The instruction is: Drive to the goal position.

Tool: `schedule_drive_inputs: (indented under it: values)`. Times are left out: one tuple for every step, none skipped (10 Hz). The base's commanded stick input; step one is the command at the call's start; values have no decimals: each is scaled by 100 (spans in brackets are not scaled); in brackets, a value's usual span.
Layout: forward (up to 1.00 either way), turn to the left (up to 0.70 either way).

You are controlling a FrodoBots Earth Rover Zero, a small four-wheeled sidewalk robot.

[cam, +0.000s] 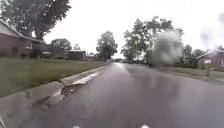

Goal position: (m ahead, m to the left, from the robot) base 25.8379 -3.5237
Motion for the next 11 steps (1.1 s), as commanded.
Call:
schedule_drive_inputs:
  values:
    - [50, 0]
    - [50, 0]
    - [50, 0]
    - [50, 0]
    - [50, 0]
    - [50, 0]
    - [50, 0]
    - [50, 0]
    - [50, 0]
    - [50, 0]
    - [50, 0]
